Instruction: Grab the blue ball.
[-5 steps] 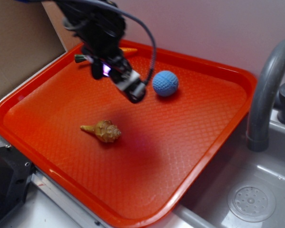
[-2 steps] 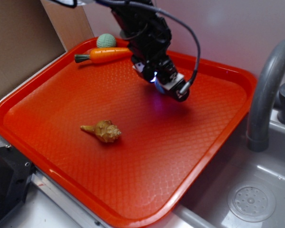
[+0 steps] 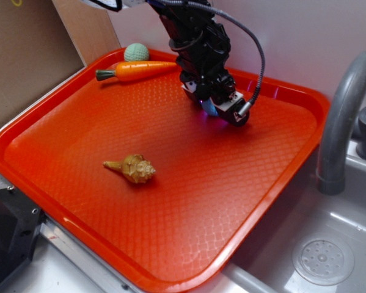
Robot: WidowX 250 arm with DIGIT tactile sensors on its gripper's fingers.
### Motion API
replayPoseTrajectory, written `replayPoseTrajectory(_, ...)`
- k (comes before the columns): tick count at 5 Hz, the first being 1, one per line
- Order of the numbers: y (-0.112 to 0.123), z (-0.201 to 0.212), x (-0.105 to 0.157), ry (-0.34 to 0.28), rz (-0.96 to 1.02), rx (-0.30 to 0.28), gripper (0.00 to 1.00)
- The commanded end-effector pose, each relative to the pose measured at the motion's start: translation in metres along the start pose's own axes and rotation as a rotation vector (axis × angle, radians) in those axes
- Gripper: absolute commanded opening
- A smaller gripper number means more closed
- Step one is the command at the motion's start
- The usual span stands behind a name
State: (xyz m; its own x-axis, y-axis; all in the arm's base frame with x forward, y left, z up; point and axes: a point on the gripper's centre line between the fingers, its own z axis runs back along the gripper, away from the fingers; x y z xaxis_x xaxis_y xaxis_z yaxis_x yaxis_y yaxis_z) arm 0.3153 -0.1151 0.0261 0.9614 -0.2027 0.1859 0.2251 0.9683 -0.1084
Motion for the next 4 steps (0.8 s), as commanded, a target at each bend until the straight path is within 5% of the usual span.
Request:
replayPoseTrajectory(1, -0.007, 0.029, 0.004, -0.062, 0.007, -0.013, 0.00)
replayPoseTrajectory(3, 0.001, 0.120, -0.039, -0.085, 0.038, -0.016, 0.00)
replayPoseTrajectory(4, 0.017, 0.149, -0.057, -0.030, 0.145, 0.041, 0.00)
